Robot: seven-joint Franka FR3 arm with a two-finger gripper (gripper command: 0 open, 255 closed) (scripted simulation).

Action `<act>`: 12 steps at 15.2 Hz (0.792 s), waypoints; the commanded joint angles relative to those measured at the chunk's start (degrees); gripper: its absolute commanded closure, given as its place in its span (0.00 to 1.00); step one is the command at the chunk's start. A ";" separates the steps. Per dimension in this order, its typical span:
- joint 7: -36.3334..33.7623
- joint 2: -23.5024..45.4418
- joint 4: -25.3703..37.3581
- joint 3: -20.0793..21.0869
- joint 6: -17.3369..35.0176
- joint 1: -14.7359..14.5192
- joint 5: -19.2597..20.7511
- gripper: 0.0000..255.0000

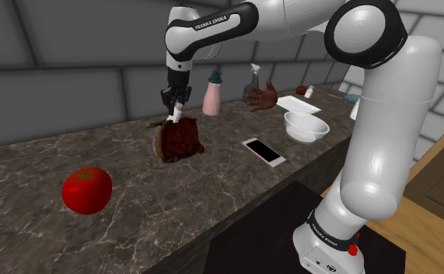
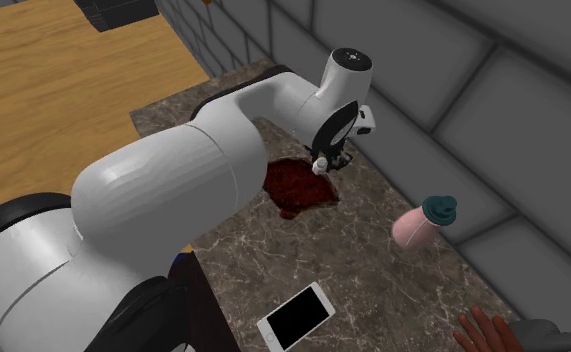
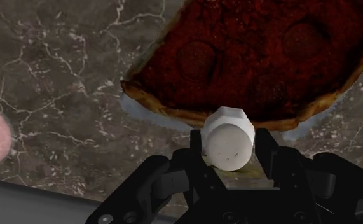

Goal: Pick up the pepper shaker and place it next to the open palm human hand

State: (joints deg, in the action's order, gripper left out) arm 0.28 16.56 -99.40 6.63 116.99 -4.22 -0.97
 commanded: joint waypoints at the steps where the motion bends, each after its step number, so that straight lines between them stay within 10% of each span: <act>1: -0.08 -0.64 0.57 0.04 -1.18 -0.02 -0.05 1.00; 12: -0.26 -2.26 6.86 0.10 -9.08 0.01 -0.17 1.00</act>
State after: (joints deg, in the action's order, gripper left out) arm -0.05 14.34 -93.22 6.75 108.59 -4.25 -1.12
